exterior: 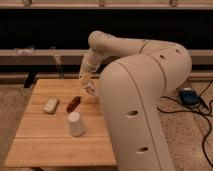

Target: Stand the bottle upright

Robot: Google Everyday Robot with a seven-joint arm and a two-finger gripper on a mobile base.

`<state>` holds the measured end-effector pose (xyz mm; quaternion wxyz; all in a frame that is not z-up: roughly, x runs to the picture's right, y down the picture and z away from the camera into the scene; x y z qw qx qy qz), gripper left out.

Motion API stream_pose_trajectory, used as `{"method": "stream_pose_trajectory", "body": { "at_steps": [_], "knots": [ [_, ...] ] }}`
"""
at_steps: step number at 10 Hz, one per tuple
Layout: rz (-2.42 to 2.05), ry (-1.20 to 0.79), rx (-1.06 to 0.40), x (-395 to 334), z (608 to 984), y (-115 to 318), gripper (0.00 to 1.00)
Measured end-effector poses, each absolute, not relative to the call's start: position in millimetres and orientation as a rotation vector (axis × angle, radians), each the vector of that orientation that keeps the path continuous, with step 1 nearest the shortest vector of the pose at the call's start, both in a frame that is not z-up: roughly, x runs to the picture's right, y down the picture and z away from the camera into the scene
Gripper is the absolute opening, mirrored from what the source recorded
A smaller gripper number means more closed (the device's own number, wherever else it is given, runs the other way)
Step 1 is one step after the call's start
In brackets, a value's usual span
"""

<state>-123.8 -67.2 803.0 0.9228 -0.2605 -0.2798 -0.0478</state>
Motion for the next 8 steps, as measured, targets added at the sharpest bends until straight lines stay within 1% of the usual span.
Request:
{"method": "stream_pose_trajectory", "body": {
  "at_steps": [3,8],
  "knots": [
    [-0.086,-0.625,-0.511,-121,801,-69,0.0],
    [0.0,-0.65,-0.526,-110,810,-67,0.0]
  ]
}}
